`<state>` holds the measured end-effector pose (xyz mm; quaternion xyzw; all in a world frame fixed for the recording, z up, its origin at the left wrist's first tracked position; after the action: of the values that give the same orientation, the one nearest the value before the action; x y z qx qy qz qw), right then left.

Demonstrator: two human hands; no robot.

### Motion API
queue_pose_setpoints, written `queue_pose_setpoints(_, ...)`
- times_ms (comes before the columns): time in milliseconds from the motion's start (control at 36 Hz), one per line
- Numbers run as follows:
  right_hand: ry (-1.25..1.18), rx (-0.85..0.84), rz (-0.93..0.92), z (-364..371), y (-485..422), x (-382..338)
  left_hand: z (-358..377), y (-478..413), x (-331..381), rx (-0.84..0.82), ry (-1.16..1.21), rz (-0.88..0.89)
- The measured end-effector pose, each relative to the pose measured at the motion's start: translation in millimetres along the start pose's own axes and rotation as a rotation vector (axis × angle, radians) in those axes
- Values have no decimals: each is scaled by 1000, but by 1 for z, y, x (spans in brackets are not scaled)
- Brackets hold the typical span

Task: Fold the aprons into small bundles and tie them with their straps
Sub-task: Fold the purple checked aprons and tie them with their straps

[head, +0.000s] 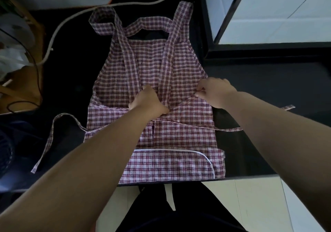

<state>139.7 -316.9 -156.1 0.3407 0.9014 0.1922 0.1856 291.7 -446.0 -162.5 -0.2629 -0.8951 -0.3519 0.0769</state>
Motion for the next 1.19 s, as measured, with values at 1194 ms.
queue_pose_setpoints(1194, -202, 131, 52, -2, 2, 5, -42, -42, 5, 430, 145, 114)
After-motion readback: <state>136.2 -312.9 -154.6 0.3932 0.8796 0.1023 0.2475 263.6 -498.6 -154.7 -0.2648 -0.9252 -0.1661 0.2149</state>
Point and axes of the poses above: each hand's wrist, its own y-axis away from the middle knuckle, its own z-axis out of the palm, x = y × z, the point moved 2 cm from there along -y, towards the middle knuckle, and after that the axes turned 6 degrees about -y, right-handed, at the moved point
